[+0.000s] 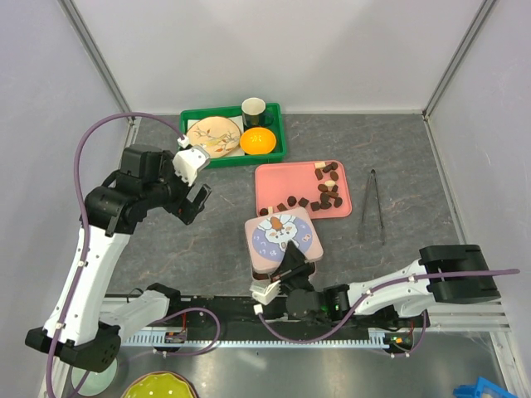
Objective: Pack the chocolate
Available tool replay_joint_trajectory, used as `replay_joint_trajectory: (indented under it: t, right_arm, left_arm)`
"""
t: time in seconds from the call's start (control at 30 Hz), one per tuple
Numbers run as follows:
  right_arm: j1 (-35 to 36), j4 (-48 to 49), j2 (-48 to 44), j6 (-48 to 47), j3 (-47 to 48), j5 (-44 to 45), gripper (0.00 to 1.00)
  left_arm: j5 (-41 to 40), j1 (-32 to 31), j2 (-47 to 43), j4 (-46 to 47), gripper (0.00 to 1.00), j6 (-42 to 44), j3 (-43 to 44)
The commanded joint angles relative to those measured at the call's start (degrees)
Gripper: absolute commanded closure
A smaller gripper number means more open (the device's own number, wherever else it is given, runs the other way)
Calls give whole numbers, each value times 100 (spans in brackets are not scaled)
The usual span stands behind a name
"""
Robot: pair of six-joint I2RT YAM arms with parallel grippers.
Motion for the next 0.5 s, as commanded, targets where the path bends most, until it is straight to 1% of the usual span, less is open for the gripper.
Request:
replay_joint_trajectory:
  t: [0.0, 0.03, 0.1, 0.13, 0.2, 0.3, 0.47]
  right_arm:
    - [205, -673, 185, 862, 421, 21, 90]
    - [240, -1049, 203, 1021, 474, -15, 89]
    - [275, -1429, 256, 1495, 606, -155, 86]
    - [284, -1666, 265, 1611, 624, -191, 83]
    - [284, -1869, 300, 1822, 650, -261, 82]
    - [293, -2054, 370, 1989, 703, -358, 77]
    - [337, -2581, 589, 2578, 843, -340, 70]
  left_arm:
    - [234, 20, -122, 347, 1, -373, -22]
    - [260, 28, -139, 347, 1, -382, -14]
    - [287, 28, -148, 373, 2, -417, -14]
    - [287, 29, -166, 373, 2, -452, -5]
    - [304, 20, -192, 373, 2, -470, 4]
    - [322, 20, -210, 382, 2, -479, -5]
    - [313, 20, -219, 312, 2, -461, 109]
